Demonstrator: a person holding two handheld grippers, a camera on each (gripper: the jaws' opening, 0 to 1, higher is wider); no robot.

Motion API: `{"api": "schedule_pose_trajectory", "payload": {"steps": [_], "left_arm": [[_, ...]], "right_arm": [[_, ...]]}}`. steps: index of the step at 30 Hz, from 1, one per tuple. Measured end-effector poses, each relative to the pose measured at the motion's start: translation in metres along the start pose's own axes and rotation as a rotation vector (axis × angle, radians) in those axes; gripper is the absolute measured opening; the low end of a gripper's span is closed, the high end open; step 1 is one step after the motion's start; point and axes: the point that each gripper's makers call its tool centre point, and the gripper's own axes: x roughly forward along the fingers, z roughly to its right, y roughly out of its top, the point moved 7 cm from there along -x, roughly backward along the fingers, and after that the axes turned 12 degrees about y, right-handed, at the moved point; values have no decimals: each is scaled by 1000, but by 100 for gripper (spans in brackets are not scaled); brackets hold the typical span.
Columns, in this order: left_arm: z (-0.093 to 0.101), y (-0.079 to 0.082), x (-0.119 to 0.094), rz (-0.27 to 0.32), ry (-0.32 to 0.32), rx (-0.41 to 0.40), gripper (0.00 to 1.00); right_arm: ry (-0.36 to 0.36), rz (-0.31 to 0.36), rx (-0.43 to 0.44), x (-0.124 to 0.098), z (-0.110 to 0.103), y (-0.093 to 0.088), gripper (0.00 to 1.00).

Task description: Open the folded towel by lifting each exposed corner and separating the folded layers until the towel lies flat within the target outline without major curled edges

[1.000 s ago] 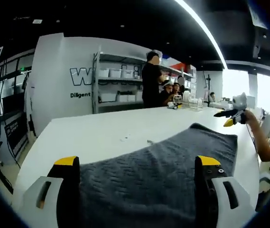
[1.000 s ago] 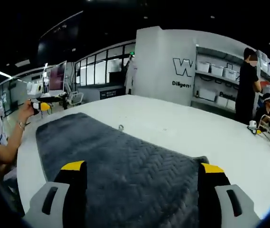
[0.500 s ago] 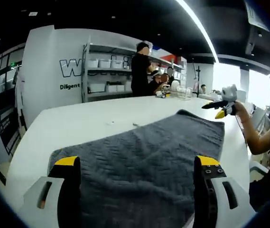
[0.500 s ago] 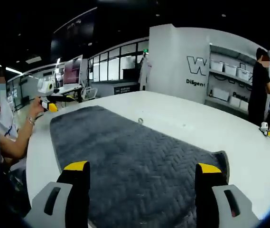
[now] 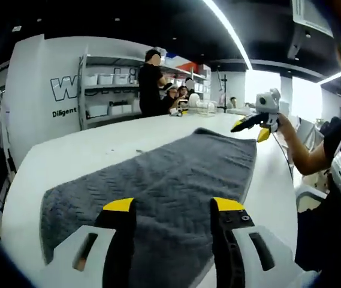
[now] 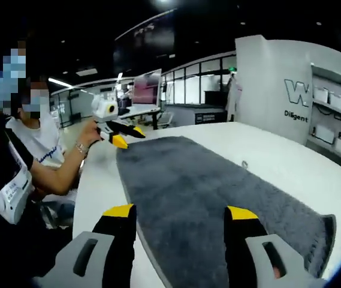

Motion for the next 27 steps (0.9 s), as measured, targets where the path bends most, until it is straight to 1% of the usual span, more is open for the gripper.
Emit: {"api": "schedule_pose_trajectory", "payload": {"steps": [1,3,5,6,7,9,13,14,16,18,20,24,27], "left_arm": [[6,-2,1,-4,-20,3,44],[19,-6,5,-18,-80,11,39],[27,-10,8,-39,-111,26,36],[29,-12,10,-52,-116,33,36],[32,-15,13,-63,-117,40,36],[35,-20,18,-97,-118,53,34],[41,-28,24,-132,-137,62,30],[44,-31,25,-149,-166,61,30],[45,-34,27,-156,-170,64,28],[45,-36,30,-170,-166,66,25],[44,-43,32,-208,-145,95,22],[44,-43,32,-199,-142,96,19],[43,-44,32,-190,-135,95,17]], "right_arm": [[37,-17,-14,9,-6,1,50],[82,-23,-31,22,-14,4,47],[139,-50,-34,35,-20,1,42],[161,-66,-35,41,-23,-1,41],[167,-67,-34,46,-23,-1,40],[197,-97,-33,57,-25,-7,38],[254,-137,-22,70,-30,-17,33],[265,-145,-18,73,-31,-19,32],[282,-162,-21,77,-32,-23,29],[293,-180,-19,80,-33,-27,25],[295,-194,-22,83,-32,-31,22],[292,-222,-27,85,-29,-38,12],[295,-250,-22,87,-29,-45,7]]}}
